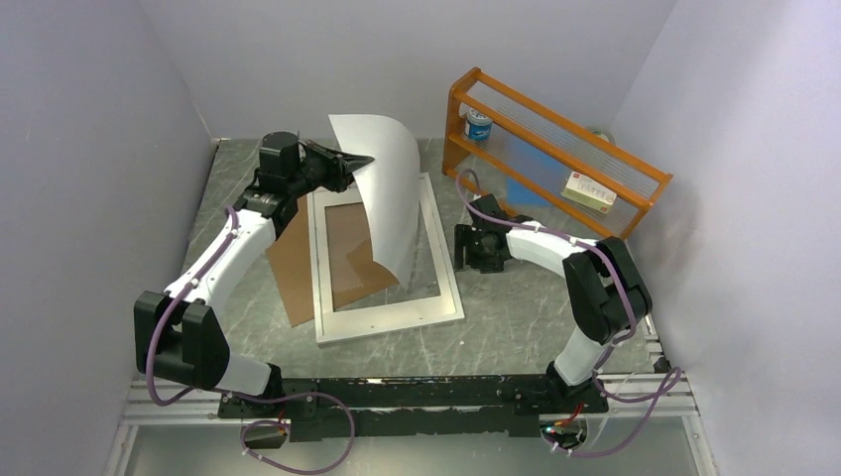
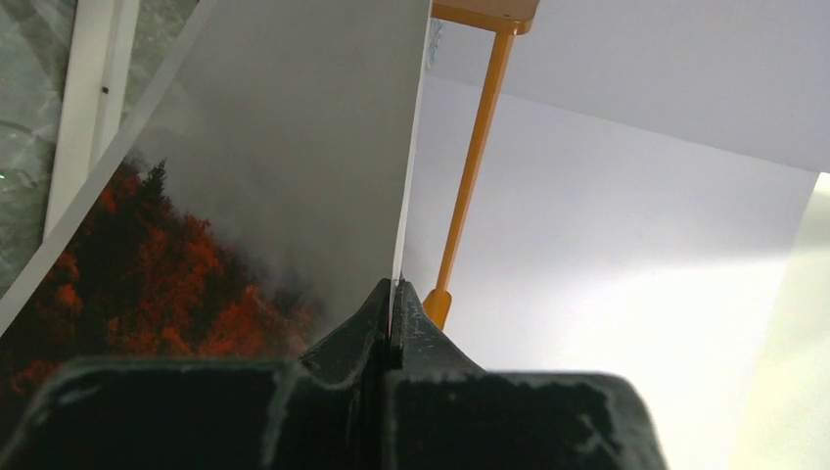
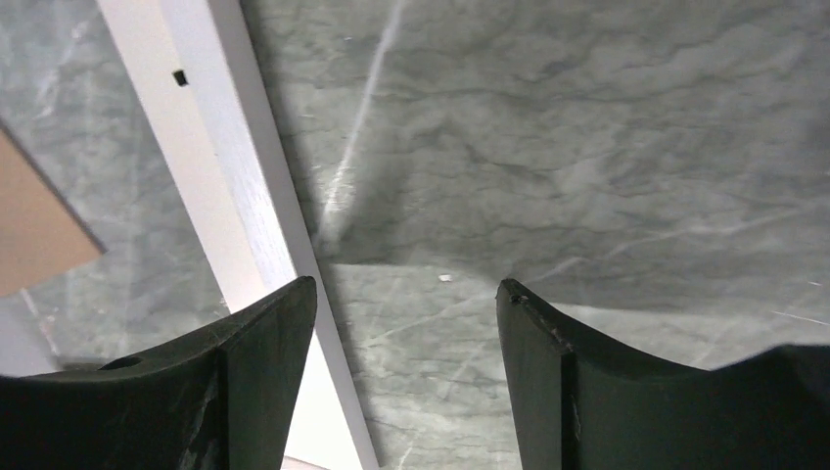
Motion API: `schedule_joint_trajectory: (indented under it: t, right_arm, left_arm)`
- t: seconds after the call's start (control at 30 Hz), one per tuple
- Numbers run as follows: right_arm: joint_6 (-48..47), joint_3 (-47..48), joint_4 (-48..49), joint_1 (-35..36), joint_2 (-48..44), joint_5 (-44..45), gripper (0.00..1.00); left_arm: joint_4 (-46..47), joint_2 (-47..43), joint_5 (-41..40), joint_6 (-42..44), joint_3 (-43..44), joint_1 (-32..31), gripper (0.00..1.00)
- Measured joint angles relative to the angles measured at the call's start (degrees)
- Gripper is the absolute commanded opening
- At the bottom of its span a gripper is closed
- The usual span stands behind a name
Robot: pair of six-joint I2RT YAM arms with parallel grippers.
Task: Put the photo into the frame
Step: Turn over the photo from the photo frame.
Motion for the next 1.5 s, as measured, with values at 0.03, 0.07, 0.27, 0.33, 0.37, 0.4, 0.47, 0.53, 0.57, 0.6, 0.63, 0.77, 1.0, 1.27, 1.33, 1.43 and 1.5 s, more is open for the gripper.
schedule_joint_trajectory:
  t: [0.03, 0.07, 0.27, 0.33, 0.37, 0.4, 0.47, 0.53, 0.57, 0.6, 0.63, 0.77, 1.0, 1.27, 1.33, 1.43, 1.5]
  right_arm:
    - [0.0, -0.2, 0.6, 0.2, -0.1, -0.9, 0.73]
    - [0.1, -0.2, 0.9, 0.3, -0.2, -1.4, 0.73]
    - [2.6, -0.3, 1.0, 0.4, -0.2, -0.4, 0.74]
    - [3.6, -0.3, 1.0, 0.4, -0.2, 0.8, 0.74]
    - [4.1, -0.3, 1.0, 0.5, -0.2, 1.1, 0.74]
    - [4.5, -0.3, 0.9, 0.5, -0.2, 1.5, 0.74]
    - [5.1, -0.3, 0.8, 0.5, -0.2, 2.1, 0.74]
    - [5.7, -0.3, 0.7, 0.4, -0.2, 2.8, 0.74]
    - [5.7, -0.3, 0.7, 0.4, -0.2, 3.0, 0.74]
    - [5.9, -0.3, 0.7, 0.4, -0.2, 3.1, 0.74]
    - [6.0, -0.3, 0.7, 0.4, -0.2, 3.3, 0.74]
    - [6.1, -0.4, 0.7, 0.4, -0.2, 4.0, 0.74]
    - [6.1, -0.7, 1.0, 0.4, -0.4, 4.1, 0.74]
    - [6.1, -1.5, 1.9, 0.4, -0.9, 4.1, 0.74]
    - [6.0, -1.9, 2.3, 0.4, -1.2, 4.1, 0.74]
    - [6.0, -2.2, 2.4, 0.4, -1.5, 4.5, 0.74]
    - [5.9, -2.4, 2.4, 0.4, -1.6, 4.7, 0.74]
  left_arm:
    - [0.3, 0.0, 0.2, -0.3, -0.3, 0.0, 0.03]
    - [1.0, 0.0, 0.7, -1.0, -0.9, 0.0, 0.03]
    - [3.6, 0.0, 2.5, -4.1, -4.2, -0.5, 0.03]
    - [3.6, 0.0, 2.7, -4.4, -4.6, -0.7, 0.02]
    - [3.6, 0.0, 2.7, -4.4, -4.9, -0.8, 0.03]
    - [3.6, 0.0, 2.7, -4.5, -5.2, -0.9, 0.03]
    - [3.7, 0.0, 2.6, -4.5, -6.4, -0.9, 0.03]
    - [3.1, 0.0, 2.4, -4.3, -8.1, -0.6, 0.03]
    - [2.4, 0.0, 2.3, -4.0, -8.8, -0.4, 0.03]
    - [1.6, 0.0, 2.1, -3.3, -9.7, 0.0, 0.02]
    - [0.9, 0.0, 1.9, -2.7, -10.5, 0.5, 0.02]
    - [-1.9, -0.1, 0.2, 1.6, -14.1, 3.3, 0.03]
    - [2.2, -1.1, 1.3, 8.7, -23.2, 5.1, 0.03]
    - [5.7, -0.8, 3.5, 22.6, -24.2, 8.2, 0.03]
    - [5.0, -0.8, 3.6, 26.2, -23.3, 8.9, 0.03]
    - [5.4, -0.7, 4.6, 30.1, -22.5, 9.7, 0.03]
    - [6.9, 0.1, 6.6, 31.9, -22.5, 10.2, 0.03]
